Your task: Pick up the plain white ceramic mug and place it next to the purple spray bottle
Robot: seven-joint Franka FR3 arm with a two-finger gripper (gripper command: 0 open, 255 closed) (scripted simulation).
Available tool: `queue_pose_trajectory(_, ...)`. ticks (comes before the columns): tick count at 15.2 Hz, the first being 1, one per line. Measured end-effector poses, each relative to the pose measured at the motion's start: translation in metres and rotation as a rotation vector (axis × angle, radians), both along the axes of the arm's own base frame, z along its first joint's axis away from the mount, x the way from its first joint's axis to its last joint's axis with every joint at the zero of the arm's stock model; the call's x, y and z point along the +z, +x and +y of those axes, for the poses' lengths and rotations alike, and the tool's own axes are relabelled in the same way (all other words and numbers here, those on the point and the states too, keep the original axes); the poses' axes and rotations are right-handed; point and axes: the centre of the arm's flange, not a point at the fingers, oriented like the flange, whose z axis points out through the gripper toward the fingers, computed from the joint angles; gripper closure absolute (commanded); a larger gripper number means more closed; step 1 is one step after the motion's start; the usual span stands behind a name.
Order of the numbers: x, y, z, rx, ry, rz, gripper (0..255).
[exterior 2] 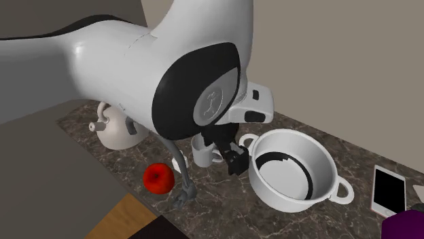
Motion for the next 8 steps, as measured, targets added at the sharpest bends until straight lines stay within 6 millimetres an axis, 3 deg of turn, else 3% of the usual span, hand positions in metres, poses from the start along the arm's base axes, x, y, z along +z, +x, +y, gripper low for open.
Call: queue_pose_trajectory(8, -0.049, 0.018, 0.093, -0.020, 0.018, -0.022, 0)
